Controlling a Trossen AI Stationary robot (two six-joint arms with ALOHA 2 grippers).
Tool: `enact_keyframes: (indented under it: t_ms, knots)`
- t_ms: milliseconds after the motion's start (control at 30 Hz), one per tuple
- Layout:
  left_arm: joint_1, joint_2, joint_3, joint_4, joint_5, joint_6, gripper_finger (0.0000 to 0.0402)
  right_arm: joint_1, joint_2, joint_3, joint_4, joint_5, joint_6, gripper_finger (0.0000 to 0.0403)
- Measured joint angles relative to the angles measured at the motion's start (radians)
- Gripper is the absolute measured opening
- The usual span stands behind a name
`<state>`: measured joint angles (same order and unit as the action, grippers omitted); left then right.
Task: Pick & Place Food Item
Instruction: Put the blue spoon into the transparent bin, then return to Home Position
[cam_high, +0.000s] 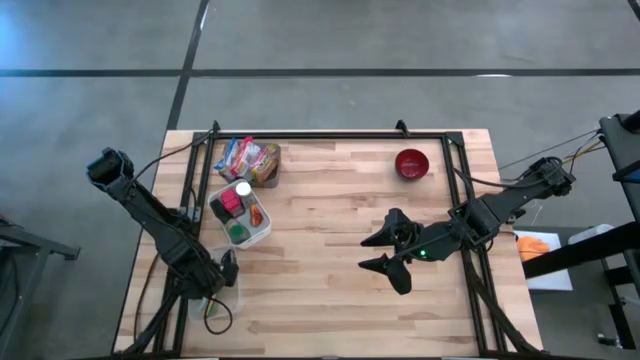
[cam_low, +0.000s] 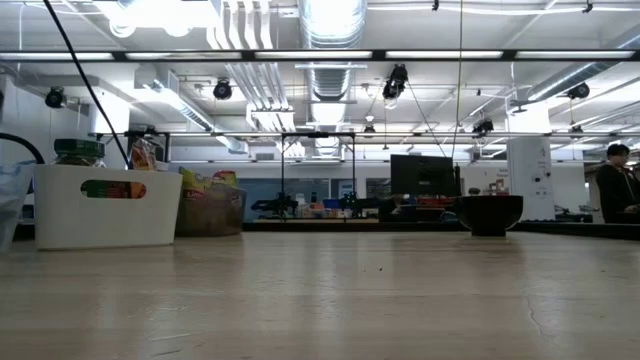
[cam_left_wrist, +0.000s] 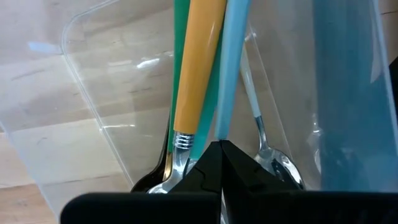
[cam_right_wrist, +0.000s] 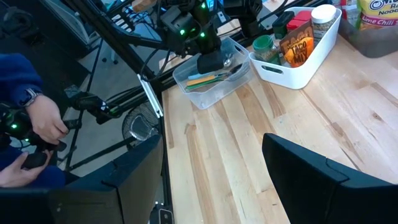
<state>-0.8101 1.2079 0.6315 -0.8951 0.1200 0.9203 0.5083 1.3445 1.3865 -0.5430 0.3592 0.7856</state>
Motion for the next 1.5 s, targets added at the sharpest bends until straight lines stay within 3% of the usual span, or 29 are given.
enact_keyframes:
  t_ms: [400,733,1300,1500]
  knots:
    - [0.0,0.0,0.0,0.041,0.0,-0.004,0.0,0.0,0.0,0.0,0.0,0.0,0.0,0.0271]
    - [0.0,0.0,0.0,0.11,0.0,-0.092,0.0006,0.0,0.0,0.0,0.0,0.0,0.0,0.0271]
    - [0.0,-0.001,0.004,0.119,0.001,-0.211,0.0171,0.0,0.0,0.0,0.0,0.0,0.0,0.0271]
    - [0.0,-0.05,0.018,0.14,-0.015,-0.286,0.0211,0.0,0.0,0.0,0.0,0.0,0.0,0.0271]
